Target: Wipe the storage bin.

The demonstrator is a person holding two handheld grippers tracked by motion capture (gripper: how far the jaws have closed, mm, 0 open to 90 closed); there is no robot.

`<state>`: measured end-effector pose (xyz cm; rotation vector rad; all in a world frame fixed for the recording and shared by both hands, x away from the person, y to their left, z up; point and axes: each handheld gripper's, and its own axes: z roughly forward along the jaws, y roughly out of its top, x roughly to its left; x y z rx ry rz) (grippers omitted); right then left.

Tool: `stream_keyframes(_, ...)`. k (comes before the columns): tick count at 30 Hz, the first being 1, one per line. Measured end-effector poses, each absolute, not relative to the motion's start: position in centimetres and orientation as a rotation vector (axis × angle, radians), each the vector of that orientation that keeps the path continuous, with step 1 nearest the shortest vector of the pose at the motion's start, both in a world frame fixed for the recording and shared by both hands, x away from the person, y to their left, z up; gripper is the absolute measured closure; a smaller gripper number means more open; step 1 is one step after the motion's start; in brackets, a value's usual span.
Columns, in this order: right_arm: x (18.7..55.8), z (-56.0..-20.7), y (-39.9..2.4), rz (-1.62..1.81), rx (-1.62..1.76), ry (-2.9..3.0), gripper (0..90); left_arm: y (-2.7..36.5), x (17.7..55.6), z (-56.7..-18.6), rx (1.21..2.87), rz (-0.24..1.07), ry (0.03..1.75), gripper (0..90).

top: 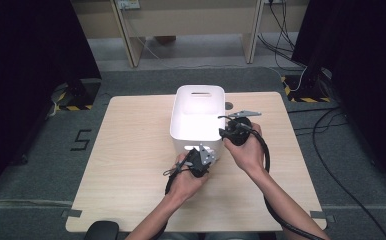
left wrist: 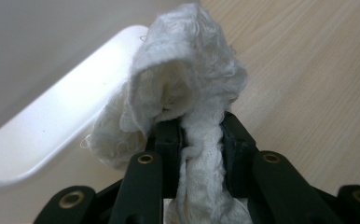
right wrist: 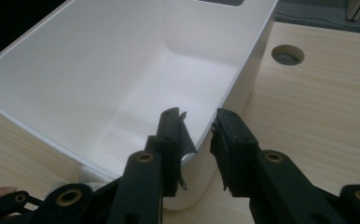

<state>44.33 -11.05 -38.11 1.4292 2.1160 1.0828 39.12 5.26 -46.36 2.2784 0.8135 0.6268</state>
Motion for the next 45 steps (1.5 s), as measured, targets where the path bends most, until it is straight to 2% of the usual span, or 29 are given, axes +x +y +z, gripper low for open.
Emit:
stream_keyframes(9,44.3,-38.1,-11.0,1.083,1.428,2.117,72.2,4.7,39.7,-48.3,2.311,0.586,0.841,72.3)
stream_keyframes(20,44.3,-38.1,-11.0,1.084,1.428,2.113,72.9,4.3,40.0,-48.6,2.325,0.581,0.845,72.3)
stream_keyframes(45,44.3,-38.0,-11.1,1.092,1.441,2.111,73.1,3.9,39.2,-45.6,2.246,0.597,0.809,72.2)
